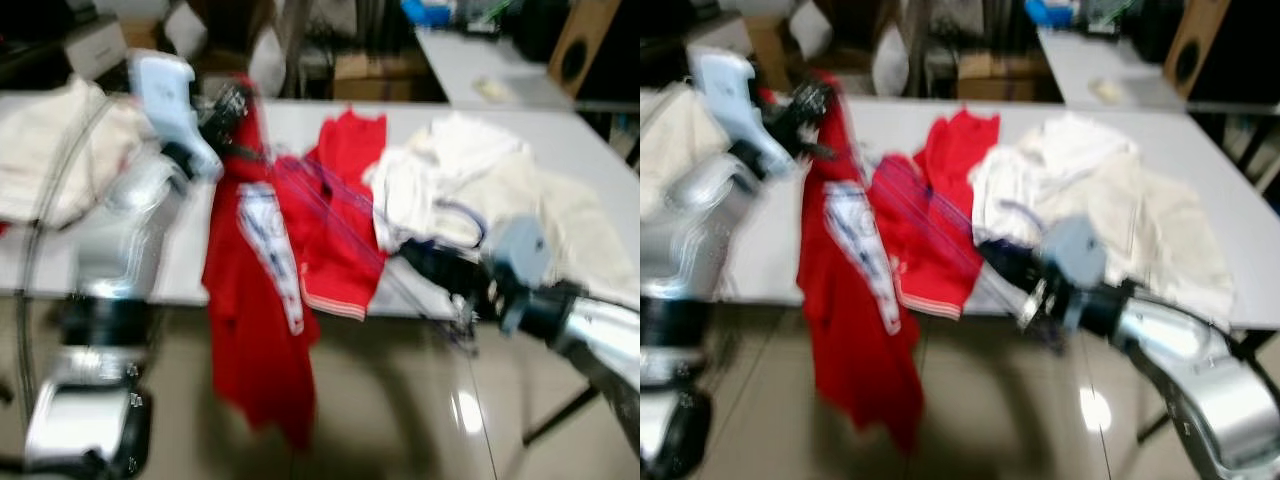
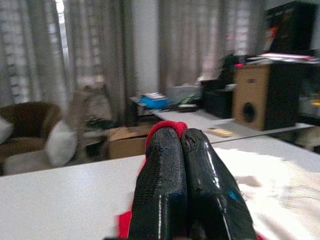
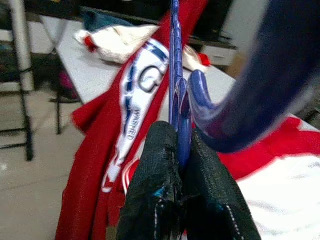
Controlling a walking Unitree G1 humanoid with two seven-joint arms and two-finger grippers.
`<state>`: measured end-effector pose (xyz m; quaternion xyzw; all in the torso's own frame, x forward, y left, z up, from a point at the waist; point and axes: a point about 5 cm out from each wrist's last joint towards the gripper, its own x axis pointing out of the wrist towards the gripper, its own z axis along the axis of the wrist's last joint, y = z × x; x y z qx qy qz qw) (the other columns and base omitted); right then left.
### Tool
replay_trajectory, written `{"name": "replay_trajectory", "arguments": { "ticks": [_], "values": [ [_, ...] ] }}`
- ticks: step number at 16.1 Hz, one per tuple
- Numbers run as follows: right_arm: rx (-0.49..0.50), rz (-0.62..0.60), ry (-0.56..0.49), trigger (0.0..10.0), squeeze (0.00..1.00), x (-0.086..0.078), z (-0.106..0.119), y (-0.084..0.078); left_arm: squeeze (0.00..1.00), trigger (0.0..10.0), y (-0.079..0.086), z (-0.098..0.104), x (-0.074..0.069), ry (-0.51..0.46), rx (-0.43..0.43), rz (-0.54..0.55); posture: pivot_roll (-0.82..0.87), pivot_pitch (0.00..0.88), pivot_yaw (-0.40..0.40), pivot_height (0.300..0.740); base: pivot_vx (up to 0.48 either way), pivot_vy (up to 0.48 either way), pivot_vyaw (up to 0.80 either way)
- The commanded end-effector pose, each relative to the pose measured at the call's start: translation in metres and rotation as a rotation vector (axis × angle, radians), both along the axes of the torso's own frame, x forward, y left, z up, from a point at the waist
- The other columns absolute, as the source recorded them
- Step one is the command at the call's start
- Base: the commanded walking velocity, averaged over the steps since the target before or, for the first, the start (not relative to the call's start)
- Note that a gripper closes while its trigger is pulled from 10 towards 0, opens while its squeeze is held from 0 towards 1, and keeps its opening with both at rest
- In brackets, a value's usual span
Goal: Hang hanger
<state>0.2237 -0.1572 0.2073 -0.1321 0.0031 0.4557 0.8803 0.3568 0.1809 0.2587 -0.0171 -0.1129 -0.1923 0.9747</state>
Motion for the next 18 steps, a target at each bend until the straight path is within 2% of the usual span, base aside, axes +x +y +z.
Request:
{"name": "replay_trajectory", "arguments": {
  "ticks": [1,3,5,6,8,10,12,13,15,17,18],
  "values": [
    [-0.019,0.027,0.007,10.0,0.00,-0.003,0.003,-0.003,0.00,10.0,-0.009,0.015,0.003,-0.052,0.018,-0.039,-0.09,0.000,0.035,0.740,0.416,0.000,0.00],
    [-0.094,0.124,0.049,10.0,0.00,-0.010,0.004,-0.007,0.00,10.0,-0.015,0.030,0.012,-0.076,0.045,-0.097,-0.09,0.000,0.034,0.740,0.418,0.000,0.00],
    [-0.128,0.156,0.060,10.0,0.00,-0.010,0.006,-0.009,0.00,10.0,-0.022,0.041,0.016,-0.099,0.050,-0.143,-0.09,0.000,0.037,0.740,0.416,0.000,0.00],
    [-0.149,0.188,0.055,10.0,0.00,-0.006,0.012,-0.007,0.00,10.0,-0.032,0.057,0.019,-0.124,0.021,-0.210,-0.09,0.000,0.037,0.740,0.405,0.000,0.00],
    [-0.158,0.226,0.044,10.0,0.00,0.000,0.018,-0.003,0.00,10.0,-0.042,0.073,0.021,-0.150,0.016,-0.268,-0.09,0.000,0.034,0.740,0.366,0.000,0.00],
    [-0.177,0.229,0.036,10.0,0.00,0.006,0.019,0.000,0.00,10.0,-0.048,0.084,0.020,-0.181,0.002,-0.319,-0.09,0.000,0.031,0.740,0.000,0.000,0.00],
    [-0.223,0.179,0.010,10.0,0.00,0.032,0.021,0.008,0.00,10.0,-0.059,0.113,0.007,-0.278,-0.020,-0.430,-0.08,0.000,0.023,0.740,0.000,0.000,0.00],
    [-0.222,0.172,0.005,10.0,0.00,0.038,0.023,0.011,0.00,10.0,-0.060,0.119,0.004,-0.299,-0.031,-0.448,-0.08,0.000,0.023,0.740,0.000,0.000,0.00],
    [-0.202,0.101,-0.017,10.0,0.00,0.069,0.034,0.018,0.00,10.0,-0.065,0.136,-0.006,-0.352,-0.029,-0.526,-0.07,0.000,0.010,0.740,0.000,0.000,0.00],
    [-0.205,0.050,-0.011,10.0,0.00,0.086,0.040,0.018,0.00,10.0,-0.068,0.141,-0.012,-0.373,-0.018,-0.568,-0.06,0.000,0.003,0.740,0.000,0.000,0.00],
    [-0.240,-0.028,-0.027,10.0,0.00,0.107,0.046,0.014,0.00,10.0,-0.071,0.146,-0.018,-0.390,-0.015,-0.607,-0.06,0.000,-0.001,0.740,0.000,0.000,0.00]
  ]
}}
